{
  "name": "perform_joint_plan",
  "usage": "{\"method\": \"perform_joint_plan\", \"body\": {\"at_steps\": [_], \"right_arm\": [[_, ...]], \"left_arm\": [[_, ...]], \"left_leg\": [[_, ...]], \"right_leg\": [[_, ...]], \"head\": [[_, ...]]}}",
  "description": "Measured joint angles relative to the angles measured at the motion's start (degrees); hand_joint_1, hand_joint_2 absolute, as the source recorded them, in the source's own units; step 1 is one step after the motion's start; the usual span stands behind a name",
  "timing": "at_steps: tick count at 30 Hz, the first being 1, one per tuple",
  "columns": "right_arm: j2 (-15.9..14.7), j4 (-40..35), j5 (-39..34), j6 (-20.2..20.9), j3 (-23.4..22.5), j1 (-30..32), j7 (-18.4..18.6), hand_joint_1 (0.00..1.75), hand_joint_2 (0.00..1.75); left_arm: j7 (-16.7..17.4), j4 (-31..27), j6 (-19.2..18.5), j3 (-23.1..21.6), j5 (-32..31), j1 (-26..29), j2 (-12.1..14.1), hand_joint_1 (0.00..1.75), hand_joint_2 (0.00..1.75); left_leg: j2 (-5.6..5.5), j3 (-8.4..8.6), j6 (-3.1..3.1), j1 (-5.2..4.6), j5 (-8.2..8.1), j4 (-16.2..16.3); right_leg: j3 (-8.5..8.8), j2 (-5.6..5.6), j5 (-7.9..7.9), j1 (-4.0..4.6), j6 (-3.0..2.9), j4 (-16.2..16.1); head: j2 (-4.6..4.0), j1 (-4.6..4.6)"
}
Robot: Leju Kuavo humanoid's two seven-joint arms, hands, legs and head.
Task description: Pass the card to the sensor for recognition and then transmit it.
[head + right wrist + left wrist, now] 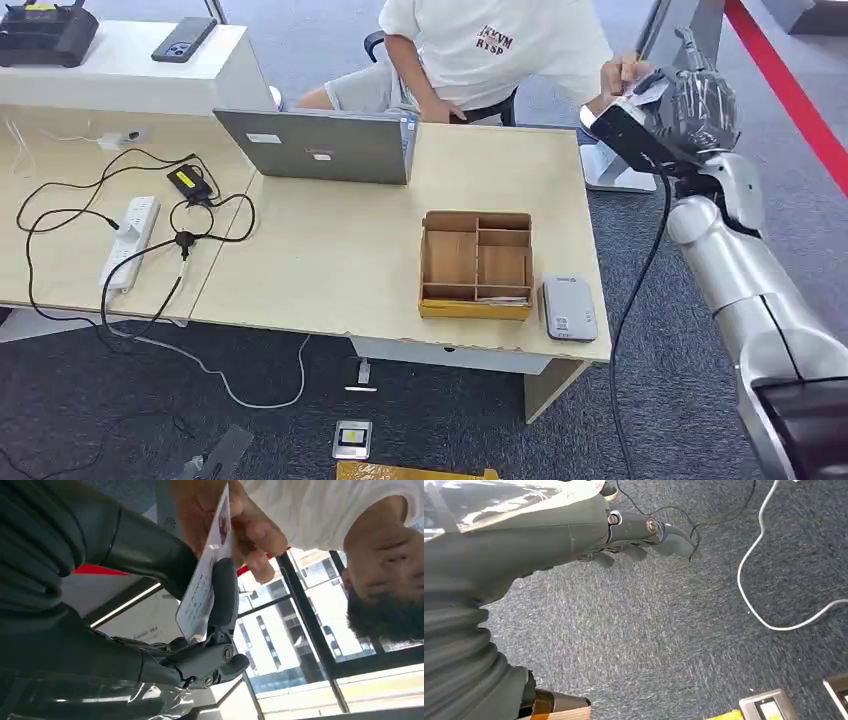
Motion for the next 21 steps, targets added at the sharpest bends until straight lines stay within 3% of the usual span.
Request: {"method": "perform_joint_plan", "body": {"at_steps": [9, 15, 21], "right_arm": [[-0.61, -0.63, -2.38, 2.18, 0.11, 0.75, 1.26, 1.75, 1.75], [-3.52, -9.28, -9.23, 12.07, -0.24, 7.84, 8.88, 1.75, 1.75], [-7.04, -19.57, -11.1, 16.24, -0.85, 16.53, 13.49, 1.75, 1.75]], "left_arm": [[0.42, 0.0, 0.41, -0.02, 0.76, 0.12, 0.0, 0.0, 1.75], [-0.44, 0.02, 1.2, 0.09, 3.06, 1.13, 0.0, 0.0, 1.75], [-0.46, 0.04, 1.49, 0.44, 4.85, 2.52, 0.0, 0.0, 1.75]], "left_leg": [[0.0, 0.01, 0.0, 0.01, 0.0, 0.01], [0.01, 0.02, -0.01, 0.01, -0.02, 0.01], [0.01, 0.0, -0.01, 0.01, -0.03, 0.0]], "right_leg": [[0.0, 0.0, 0.0, 0.01, 0.0, -0.01], [0.01, 0.0, 0.0, 0.01, 0.0, -0.05], [-0.01, 0.01, -0.01, 0.01, 0.0, -0.06]], "head": [[0.0, 0.02], [0.0, -0.02], [0.0, -0.02]]}}
